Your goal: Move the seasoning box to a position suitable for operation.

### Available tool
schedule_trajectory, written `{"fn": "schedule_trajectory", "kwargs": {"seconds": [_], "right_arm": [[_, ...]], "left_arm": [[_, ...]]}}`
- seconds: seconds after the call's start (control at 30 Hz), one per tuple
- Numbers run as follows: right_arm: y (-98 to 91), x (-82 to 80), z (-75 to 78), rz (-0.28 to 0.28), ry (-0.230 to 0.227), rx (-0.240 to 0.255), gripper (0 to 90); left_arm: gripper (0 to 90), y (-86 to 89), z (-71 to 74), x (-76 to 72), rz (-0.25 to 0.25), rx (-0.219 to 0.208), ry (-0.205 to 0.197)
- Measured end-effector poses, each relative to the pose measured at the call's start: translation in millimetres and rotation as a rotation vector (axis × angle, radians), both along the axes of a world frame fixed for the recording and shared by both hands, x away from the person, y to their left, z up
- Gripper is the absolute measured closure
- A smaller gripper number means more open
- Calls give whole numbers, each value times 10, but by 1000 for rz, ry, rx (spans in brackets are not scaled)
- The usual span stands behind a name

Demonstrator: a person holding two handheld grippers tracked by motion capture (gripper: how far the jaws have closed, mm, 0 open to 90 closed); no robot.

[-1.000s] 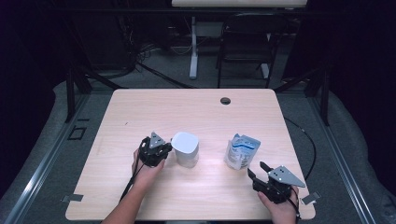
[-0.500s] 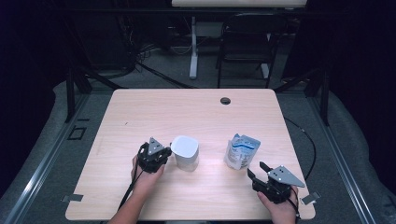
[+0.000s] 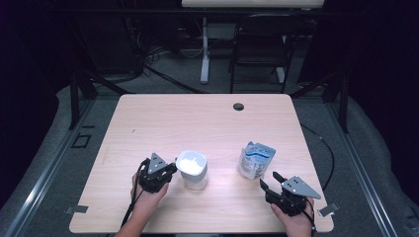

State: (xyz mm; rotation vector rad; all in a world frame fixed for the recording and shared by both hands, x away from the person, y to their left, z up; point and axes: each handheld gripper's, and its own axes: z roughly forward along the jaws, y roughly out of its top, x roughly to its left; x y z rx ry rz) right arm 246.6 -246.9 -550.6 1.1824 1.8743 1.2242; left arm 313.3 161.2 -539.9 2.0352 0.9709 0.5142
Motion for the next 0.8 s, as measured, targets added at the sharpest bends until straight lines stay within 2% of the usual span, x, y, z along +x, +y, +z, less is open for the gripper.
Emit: {"fn": "schedule_trajectory", "kwargs": {"seconds": [0.13,0.27,0.4,0.57,0.8], "right_arm": [[20,-11,11,8,-3,-8,442],[51,-28,21,18,-8,-9,443],[98,-45,23,33,-9,-9,444],[146,-69,35,48,-12,-21,444],[177,-90,42,54,-18,-25,444]], "left_arm": [[833,26,26,-96,-1,2,6],[833,34,43,-247,1,27,4],[833,59,16,-323,-5,12,7],[833,55,-54,-345,-2,4,11],[833,9,-102,-336,-4,16,13]]}}
